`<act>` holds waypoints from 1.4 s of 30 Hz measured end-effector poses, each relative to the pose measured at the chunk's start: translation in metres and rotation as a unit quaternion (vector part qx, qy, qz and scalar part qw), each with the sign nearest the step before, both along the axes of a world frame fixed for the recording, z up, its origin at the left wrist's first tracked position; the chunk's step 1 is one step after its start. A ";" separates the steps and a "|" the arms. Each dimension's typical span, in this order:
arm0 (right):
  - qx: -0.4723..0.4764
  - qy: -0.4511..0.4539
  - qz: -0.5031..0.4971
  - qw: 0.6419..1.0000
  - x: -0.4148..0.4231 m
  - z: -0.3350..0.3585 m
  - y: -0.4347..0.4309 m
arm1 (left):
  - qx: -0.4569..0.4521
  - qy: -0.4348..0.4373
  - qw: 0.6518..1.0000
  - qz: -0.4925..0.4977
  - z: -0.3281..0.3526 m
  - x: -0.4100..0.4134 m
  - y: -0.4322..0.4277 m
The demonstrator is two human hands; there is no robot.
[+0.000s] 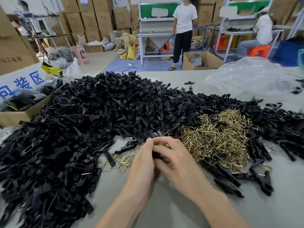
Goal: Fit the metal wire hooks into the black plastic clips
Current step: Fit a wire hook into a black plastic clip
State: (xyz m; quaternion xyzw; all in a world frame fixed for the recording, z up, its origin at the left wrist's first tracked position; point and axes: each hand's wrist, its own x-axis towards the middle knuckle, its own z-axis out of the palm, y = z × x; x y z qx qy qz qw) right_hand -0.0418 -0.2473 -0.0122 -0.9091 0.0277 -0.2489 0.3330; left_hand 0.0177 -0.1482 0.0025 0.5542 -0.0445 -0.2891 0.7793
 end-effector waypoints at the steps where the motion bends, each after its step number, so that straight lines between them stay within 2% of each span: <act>1: 0.004 0.005 0.005 1.000 0.000 0.001 0.000 | -0.022 0.031 0.999 0.002 0.000 0.000 0.001; 3: 0.014 0.016 0.007 1.000 -0.001 0.002 0.000 | -0.069 0.091 0.993 -0.015 0.000 0.004 0.003; 6: 0.037 0.024 0.001 0.999 -0.003 0.004 0.002 | -0.087 0.129 0.983 -0.093 0.007 0.009 0.011; 9: 0.048 0.028 0.013 0.998 -0.004 0.006 0.007 | -0.069 0.157 0.973 -0.153 0.011 0.013 0.015; 12: 0.031 0.030 0.034 0.999 -0.005 0.005 0.009 | -0.036 0.176 0.974 -0.137 0.012 0.014 0.014; 22: 0.052 0.027 0.030 0.998 -0.002 0.003 0.011 | -0.033 0.108 0.988 -0.106 0.007 0.004 0.008; 28: 0.050 0.018 0.034 0.998 -0.001 0.002 0.014 | 0.014 0.050 0.996 -0.068 0.009 0.000 0.005; 35: 0.051 0.016 0.043 0.998 -0.003 0.002 0.012 | 0.039 0.030 0.997 -0.054 0.008 -0.002 0.004; 42: 0.018 -0.008 0.018 1.000 0.001 -0.002 0.006 | -0.018 0.045 0.998 -0.039 0.004 0.012 0.008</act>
